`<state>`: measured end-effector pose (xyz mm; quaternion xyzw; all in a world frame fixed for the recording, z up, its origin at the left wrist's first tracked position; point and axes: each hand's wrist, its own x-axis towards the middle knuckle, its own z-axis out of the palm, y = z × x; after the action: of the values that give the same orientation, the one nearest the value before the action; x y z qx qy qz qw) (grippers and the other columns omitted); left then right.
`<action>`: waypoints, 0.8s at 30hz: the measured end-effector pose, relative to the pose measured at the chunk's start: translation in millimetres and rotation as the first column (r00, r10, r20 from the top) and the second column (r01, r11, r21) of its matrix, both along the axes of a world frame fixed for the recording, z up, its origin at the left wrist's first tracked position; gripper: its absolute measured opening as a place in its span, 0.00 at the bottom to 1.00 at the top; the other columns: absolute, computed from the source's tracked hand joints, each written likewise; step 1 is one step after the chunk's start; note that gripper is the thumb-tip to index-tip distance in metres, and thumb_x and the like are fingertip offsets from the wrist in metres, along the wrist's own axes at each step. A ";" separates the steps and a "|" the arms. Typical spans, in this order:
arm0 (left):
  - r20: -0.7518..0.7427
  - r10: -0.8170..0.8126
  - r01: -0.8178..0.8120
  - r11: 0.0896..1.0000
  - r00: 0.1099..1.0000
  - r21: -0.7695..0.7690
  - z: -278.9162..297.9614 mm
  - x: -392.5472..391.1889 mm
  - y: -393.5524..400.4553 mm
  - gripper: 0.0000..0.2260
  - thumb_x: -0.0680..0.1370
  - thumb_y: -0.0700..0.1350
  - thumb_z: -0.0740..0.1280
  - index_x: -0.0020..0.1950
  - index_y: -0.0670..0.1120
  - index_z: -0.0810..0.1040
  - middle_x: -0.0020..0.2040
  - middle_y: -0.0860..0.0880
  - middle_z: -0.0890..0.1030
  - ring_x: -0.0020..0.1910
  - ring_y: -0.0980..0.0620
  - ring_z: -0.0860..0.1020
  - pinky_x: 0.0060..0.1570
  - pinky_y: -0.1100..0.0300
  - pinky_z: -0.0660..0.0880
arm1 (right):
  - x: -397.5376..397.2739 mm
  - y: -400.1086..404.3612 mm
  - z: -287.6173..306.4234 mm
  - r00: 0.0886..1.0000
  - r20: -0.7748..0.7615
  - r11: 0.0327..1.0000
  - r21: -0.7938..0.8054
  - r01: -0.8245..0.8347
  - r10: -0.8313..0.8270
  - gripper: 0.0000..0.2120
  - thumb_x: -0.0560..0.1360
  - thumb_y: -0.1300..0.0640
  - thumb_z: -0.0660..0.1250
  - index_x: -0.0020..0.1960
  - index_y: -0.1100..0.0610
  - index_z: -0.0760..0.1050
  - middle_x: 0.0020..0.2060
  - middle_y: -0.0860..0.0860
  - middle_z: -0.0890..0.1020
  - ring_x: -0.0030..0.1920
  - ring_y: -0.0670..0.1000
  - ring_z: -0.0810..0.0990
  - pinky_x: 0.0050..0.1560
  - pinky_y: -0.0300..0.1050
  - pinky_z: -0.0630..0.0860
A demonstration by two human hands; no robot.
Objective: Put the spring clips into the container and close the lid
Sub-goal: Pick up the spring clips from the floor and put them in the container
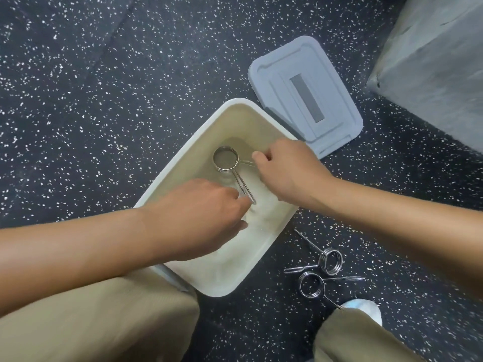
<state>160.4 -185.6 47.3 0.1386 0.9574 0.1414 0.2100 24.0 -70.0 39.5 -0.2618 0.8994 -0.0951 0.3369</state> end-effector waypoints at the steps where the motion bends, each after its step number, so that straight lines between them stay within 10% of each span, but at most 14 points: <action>1: 0.018 -0.014 0.014 1.000 1.000 -0.012 2.3 -4.2 4.6 0.14 0.83 0.57 0.54 0.48 0.48 0.68 0.39 0.50 0.71 0.37 0.42 0.72 0.37 0.52 0.71 | -0.7 11.1 10.3 1.000 -0.011 1.000 -0.020 -0.008 0.008 0.22 0.80 0.50 0.56 0.31 0.60 0.72 0.27 0.54 0.77 0.30 0.57 0.76 0.32 0.47 0.72; 14: -0.070 -0.403 0.402 0.915 0.912 -0.027 29.1 -53.9 36.1 0.14 0.82 0.56 0.52 0.47 0.47 0.69 0.36 0.49 0.73 0.33 0.43 0.77 0.36 0.47 0.79 | 8.9 186.4 57.0 0.987 0.058 0.985 0.091 0.147 -0.152 0.26 0.81 0.44 0.56 0.29 0.57 0.62 0.19 0.49 0.66 0.24 0.50 0.64 0.28 0.47 0.64; 24: 0.022 -0.704 0.703 0.706 0.710 -0.091 44.7 -91.4 101.0 0.11 0.84 0.52 0.55 0.58 0.46 0.69 0.46 0.48 0.72 0.35 0.48 0.78 0.36 0.50 0.81 | 62.3 261.5 -10.2 0.882 0.161 0.894 0.163 0.418 -0.442 0.21 0.80 0.45 0.60 0.37 0.59 0.77 0.27 0.53 0.81 0.30 0.54 0.78 0.34 0.48 0.75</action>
<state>69.0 -84.5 92.0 0.4840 0.8394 0.0055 0.2473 86.3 191.4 29.3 -0.0237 0.9020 -0.1367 0.4089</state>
